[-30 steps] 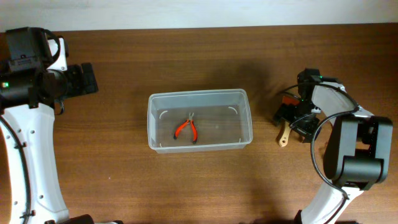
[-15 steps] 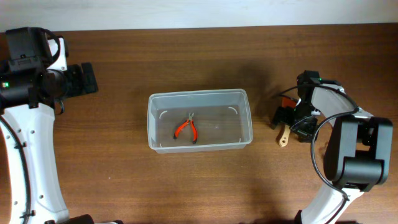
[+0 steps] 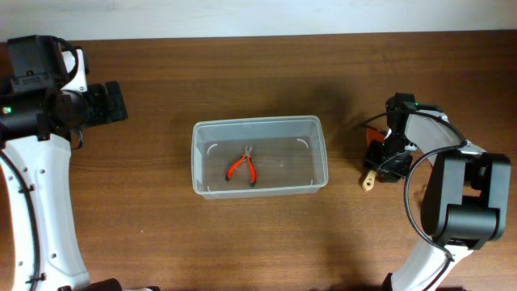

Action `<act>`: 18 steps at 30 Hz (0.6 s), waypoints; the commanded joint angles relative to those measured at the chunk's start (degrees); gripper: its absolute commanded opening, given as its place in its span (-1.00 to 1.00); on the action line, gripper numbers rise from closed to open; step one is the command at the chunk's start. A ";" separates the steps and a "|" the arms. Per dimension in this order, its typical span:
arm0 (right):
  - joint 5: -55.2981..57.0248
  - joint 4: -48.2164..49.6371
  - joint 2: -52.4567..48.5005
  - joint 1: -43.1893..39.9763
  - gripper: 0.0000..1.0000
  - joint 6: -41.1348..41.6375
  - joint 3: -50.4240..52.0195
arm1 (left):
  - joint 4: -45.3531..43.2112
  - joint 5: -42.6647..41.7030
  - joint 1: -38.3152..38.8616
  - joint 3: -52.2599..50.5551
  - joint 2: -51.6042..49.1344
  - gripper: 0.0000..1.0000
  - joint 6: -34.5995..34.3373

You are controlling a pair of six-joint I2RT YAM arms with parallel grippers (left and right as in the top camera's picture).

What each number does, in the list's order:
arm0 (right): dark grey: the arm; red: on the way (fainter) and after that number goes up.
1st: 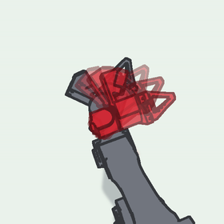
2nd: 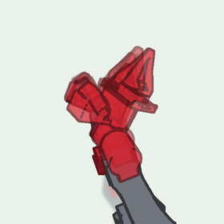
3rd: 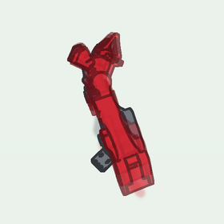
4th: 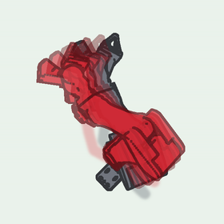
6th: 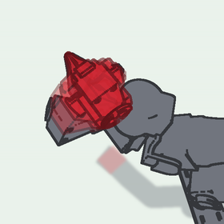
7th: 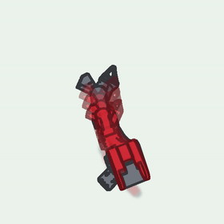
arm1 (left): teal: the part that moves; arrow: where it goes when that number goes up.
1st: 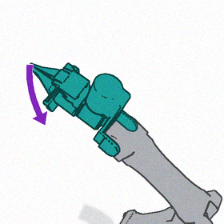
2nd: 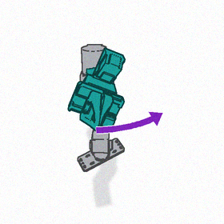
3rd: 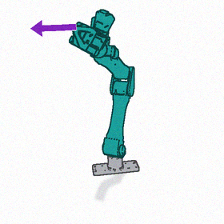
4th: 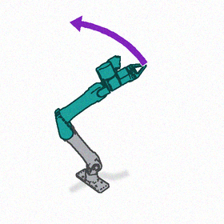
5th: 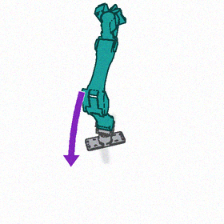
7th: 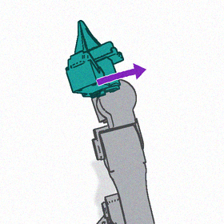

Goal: Pack container
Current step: 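Grasp the orange scraper's wooden handle with the right gripper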

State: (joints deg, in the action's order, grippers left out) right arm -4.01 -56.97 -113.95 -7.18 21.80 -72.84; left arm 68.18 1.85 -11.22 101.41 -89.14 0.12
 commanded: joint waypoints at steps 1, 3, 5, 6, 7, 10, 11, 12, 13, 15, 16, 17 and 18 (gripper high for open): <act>-0.74 0.90 -1.73 0.09 -0.22 -0.39 1.97 | 0.04 -0.61 0.09 -0.24 0.72 0.99 -0.55; -0.74 0.90 -1.73 0.09 -0.35 -0.39 1.97 | 0.04 -0.61 0.09 -0.24 0.72 0.98 -0.55; -0.74 0.90 -1.73 0.09 -0.36 -0.39 1.97 | 0.04 -0.61 0.09 -0.22 0.72 0.99 -0.55; -0.74 0.90 -1.73 0.09 -0.37 -0.39 1.97 | 0.02 -0.61 0.09 -0.24 0.72 0.99 -0.55; -0.74 0.92 -1.73 0.09 -0.38 -0.39 1.97 | 0.02 -0.59 0.09 -0.24 0.72 0.99 -0.55; -0.74 0.92 -1.73 0.09 -0.42 -0.39 1.97 | 0.04 -0.59 0.09 -0.24 0.72 0.99 -0.55; -0.74 0.92 -1.73 0.09 -0.48 -0.39 1.97 | 0.04 -0.61 0.09 -0.24 0.72 0.98 -0.55; -0.72 0.96 -1.73 0.09 -0.53 -0.39 1.95 | 0.07 -0.61 0.09 -0.24 0.72 0.99 -0.55; -0.74 1.11 -1.73 0.09 -0.63 -0.39 1.95 | 0.07 -0.61 0.09 -0.22 0.72 0.98 -0.55; -0.74 1.33 -1.73 0.09 -0.78 -0.39 1.95 | 0.15 -0.61 0.09 -0.24 0.72 0.99 -0.55; -0.74 1.36 -1.73 0.09 -0.85 -0.42 1.90 | 0.24 -0.61 0.09 -0.22 0.72 0.99 -0.55; -0.72 1.38 -1.70 0.09 -0.92 -0.42 1.90 | 0.37 -0.61 0.09 -0.22 0.72 0.99 -0.55; -0.72 1.36 -1.70 0.04 -0.92 -0.42 1.88 | 0.50 -0.61 0.09 -0.24 0.72 0.99 -0.55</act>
State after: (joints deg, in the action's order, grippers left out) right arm -4.25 -56.77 -113.69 -7.18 21.43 -72.86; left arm 68.25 1.87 -11.22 101.41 -89.14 0.12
